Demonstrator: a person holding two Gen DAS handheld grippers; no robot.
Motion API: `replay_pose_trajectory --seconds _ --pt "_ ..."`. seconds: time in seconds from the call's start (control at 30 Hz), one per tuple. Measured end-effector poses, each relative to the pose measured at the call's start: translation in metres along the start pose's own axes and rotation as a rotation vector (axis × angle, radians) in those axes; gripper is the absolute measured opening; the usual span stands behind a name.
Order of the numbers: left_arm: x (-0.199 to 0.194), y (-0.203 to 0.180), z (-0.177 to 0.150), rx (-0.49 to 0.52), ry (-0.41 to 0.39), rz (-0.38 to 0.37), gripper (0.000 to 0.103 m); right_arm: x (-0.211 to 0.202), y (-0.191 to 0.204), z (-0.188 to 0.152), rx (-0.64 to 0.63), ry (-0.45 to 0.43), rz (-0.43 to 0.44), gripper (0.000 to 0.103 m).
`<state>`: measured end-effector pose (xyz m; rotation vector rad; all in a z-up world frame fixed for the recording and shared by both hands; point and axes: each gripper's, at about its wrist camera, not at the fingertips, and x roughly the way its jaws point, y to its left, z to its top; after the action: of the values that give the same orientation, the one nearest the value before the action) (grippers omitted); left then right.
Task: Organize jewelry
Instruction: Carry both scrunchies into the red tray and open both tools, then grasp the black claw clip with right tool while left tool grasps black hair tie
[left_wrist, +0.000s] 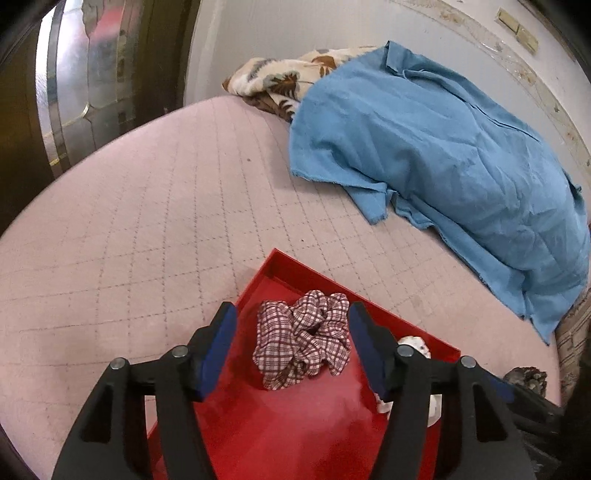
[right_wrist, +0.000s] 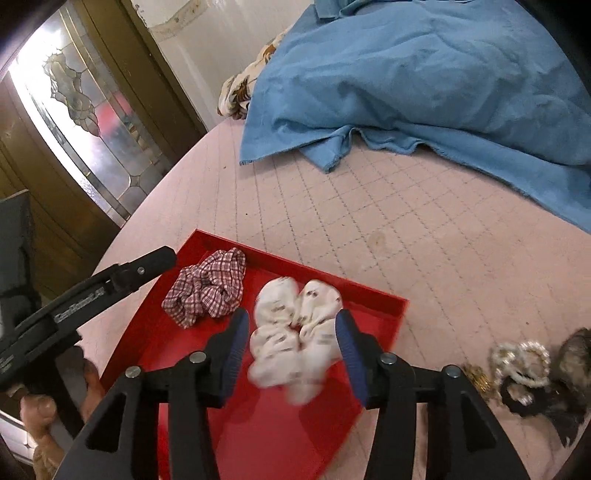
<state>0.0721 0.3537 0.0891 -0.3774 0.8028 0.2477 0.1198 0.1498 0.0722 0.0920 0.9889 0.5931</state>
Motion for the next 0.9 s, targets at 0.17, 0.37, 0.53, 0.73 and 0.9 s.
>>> replay_pose_trajectory --seconds 0.17,0.37,0.53,0.73,0.9 --pt "-0.019 -0.010 -0.013 0.059 -0.059 0.052 0.062 -0.045 -0.015 -0.023 0.007 -0.019 -0.002 0.053" --pt "-0.047 -0.038 -0.043 0.139 -0.123 0.055 0.062 -0.114 -0.065 -0.079 0.029 -0.034 -0.109 0.059" --pt "-0.073 -0.072 -0.073 0.231 -0.112 0.006 0.062 -0.169 -0.130 -0.131 0.079 -0.023 -0.260 0.059" --pt "-0.094 -0.131 -0.104 0.367 -0.024 -0.087 0.064 -0.208 -0.195 -0.165 0.202 -0.044 -0.335 0.059" --pt "-0.079 -0.177 -0.127 0.410 0.089 -0.147 0.064 -0.218 -0.212 -0.178 0.271 -0.089 -0.291 0.060"
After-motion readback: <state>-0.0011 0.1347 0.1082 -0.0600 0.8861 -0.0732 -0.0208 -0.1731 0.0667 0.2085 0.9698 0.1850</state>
